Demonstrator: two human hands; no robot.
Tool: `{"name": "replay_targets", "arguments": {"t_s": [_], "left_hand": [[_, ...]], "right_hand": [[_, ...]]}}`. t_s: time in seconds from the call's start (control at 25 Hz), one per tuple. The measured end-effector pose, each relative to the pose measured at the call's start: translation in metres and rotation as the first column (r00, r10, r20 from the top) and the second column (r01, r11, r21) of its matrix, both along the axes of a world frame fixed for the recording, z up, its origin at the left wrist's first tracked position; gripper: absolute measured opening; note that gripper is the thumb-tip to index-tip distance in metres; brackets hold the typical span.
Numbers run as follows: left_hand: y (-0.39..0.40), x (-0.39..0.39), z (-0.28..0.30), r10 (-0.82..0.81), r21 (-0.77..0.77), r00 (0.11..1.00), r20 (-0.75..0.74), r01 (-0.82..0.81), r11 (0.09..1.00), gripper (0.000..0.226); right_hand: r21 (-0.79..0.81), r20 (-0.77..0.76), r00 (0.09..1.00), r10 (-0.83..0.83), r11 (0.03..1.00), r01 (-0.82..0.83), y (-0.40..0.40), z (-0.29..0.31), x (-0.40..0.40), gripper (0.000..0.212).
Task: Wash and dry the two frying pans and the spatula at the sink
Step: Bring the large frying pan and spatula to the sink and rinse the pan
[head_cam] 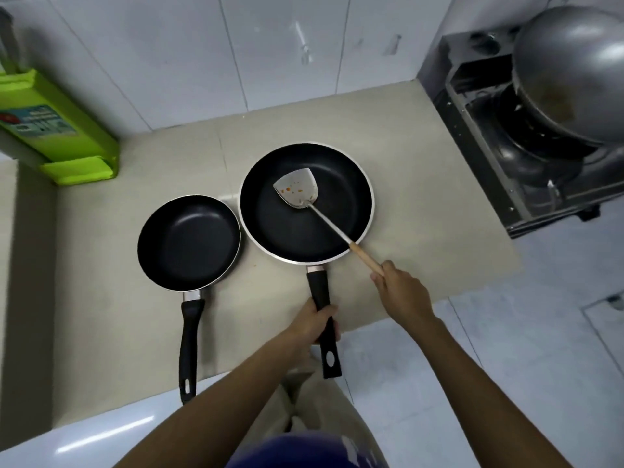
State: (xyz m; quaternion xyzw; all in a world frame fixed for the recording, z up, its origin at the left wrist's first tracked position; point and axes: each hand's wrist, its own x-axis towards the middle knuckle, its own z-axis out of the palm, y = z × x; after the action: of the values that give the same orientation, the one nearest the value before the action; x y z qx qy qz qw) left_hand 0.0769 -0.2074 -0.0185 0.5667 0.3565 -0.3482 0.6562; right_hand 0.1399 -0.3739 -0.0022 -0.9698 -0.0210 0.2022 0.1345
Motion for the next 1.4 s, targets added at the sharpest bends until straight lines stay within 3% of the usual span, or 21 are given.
{"name": "replay_targets", "arguments": {"t_s": [0.24,0.44,0.64,0.84,1.04,1.2,1.4], "left_hand": [[0.031,-0.018,-0.022,0.034,0.289,0.993,0.114,-0.066,0.955,0.013],[0.079,-0.003,-0.018,-0.056,0.344,0.994,0.091,0.021,0.939,0.012],[0.081,0.013,-0.004,-0.197,0.626,0.966,0.166,0.051,0.778,0.010],[0.066,0.031,0.015,-0.198,0.619,0.958,0.206,0.029,0.785,0.011],[0.105,0.045,0.061,-0.152,0.596,0.937,0.314,-0.070,0.800,0.009],[0.179,0.025,0.113,-0.162,0.730,0.927,0.337,-0.149,0.667,0.016],[0.279,-0.079,0.165,0.054,0.739,0.932,0.359,-0.319,0.593,0.014]], "right_hand": [[-0.013,0.051,0.997,-0.060,0.998,0.061,-0.011,0.010,-0.008,0.027],[0.046,0.001,0.988,-0.153,0.987,0.152,-0.024,0.014,-0.007,0.024],[0.089,0.006,0.978,-0.208,0.974,0.207,-0.025,0.018,-0.001,0.022],[0.075,0.095,0.964,-0.247,0.968,0.240,-0.027,0.037,0.009,0.019],[0.133,0.222,0.959,-0.173,0.980,0.146,-0.008,0.074,0.039,0.022],[0.139,0.271,0.963,-0.012,0.990,-0.027,0.056,0.099,0.059,0.024],[0.199,0.322,0.912,0.253,0.924,-0.326,0.180,0.132,0.039,0.023]]}}
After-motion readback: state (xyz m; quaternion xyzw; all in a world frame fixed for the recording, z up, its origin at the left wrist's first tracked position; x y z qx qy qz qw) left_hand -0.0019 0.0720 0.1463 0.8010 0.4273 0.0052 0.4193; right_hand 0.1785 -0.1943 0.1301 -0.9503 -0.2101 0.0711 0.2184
